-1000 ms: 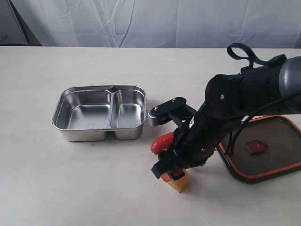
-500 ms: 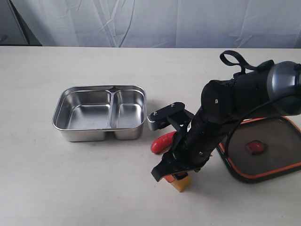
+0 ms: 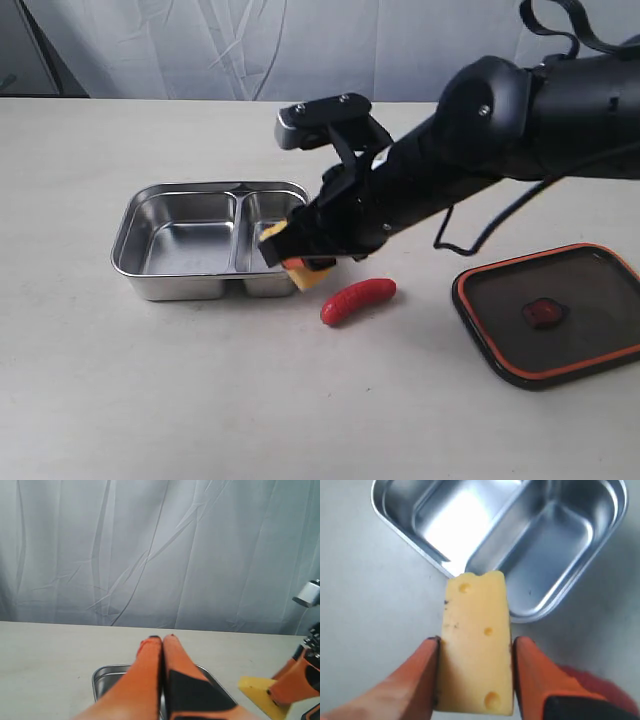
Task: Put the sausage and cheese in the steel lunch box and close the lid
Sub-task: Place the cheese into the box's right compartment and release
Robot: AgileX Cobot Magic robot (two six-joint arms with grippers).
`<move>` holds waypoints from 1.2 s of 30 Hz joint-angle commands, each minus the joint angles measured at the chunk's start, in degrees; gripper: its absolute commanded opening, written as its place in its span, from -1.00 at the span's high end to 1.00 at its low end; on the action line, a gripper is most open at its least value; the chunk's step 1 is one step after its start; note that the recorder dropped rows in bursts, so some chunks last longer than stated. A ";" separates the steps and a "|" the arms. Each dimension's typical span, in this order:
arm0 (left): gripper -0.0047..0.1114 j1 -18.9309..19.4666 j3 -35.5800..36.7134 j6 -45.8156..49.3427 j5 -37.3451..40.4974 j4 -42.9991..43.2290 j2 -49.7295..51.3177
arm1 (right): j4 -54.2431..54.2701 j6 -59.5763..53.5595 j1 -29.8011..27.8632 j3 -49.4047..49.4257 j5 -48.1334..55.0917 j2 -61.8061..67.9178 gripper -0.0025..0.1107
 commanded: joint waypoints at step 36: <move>0.92 -0.19 0.23 -0.05 -0.27 0.09 -0.27 | -1.47 -0.07 -0.41 -14.89 -3.20 13.86 -0.11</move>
